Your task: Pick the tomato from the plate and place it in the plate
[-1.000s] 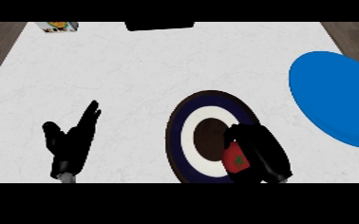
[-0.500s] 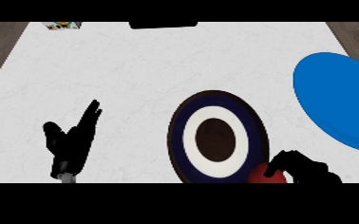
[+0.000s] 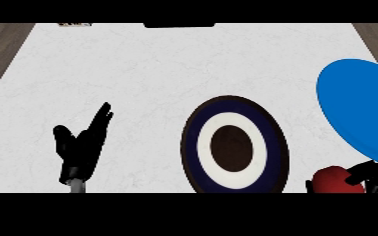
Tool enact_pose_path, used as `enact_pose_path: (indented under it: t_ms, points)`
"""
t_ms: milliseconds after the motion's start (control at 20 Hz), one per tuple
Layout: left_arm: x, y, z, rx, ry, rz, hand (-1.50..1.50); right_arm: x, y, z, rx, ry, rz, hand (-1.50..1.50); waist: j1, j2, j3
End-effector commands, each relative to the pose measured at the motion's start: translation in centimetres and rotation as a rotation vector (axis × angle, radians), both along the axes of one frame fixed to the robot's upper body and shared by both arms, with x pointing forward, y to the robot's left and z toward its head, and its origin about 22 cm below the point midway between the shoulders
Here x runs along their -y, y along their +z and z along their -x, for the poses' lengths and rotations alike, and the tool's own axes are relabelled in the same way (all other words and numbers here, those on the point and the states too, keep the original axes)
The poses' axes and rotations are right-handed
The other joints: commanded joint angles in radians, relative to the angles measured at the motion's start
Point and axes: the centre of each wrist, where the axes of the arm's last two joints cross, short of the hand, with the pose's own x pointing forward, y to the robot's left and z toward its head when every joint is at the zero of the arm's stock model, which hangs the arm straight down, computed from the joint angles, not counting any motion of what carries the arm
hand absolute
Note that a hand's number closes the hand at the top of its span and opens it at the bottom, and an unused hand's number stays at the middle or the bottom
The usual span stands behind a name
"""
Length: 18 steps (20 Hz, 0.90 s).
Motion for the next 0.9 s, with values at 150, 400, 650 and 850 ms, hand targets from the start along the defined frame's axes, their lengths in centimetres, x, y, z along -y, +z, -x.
enact_pose_path:
  t_ms: [150, 400, 650, 850]
  points:
    - [0.1, -1.3, 0.2, -0.051, -0.032, 0.009, 0.0, 8.2, -1.8, -3.0, 0.078, -0.143, -0.022, 1.5, 0.014, 0.007, -0.005]
    - [0.2, -0.7, -0.1, -0.051, -0.037, 0.026, 0.0, 14.6, -1.9, -6.7, 0.143, -0.262, -0.036, 1.5, 0.025, 0.008, -0.005]
    - [1.2, 0.6, -0.9, -0.045, -0.047, 0.021, 0.0, 19.5, -1.7, -11.4, 0.155, -0.278, -0.026, 1.5, 0.042, 0.011, -0.003]
    - [1.1, -0.7, -0.6, -0.052, -0.058, 0.026, 0.0, 22.2, -2.9, -13.4, 0.147, -0.272, -0.029, 1.5, 0.038, 0.011, -0.004]
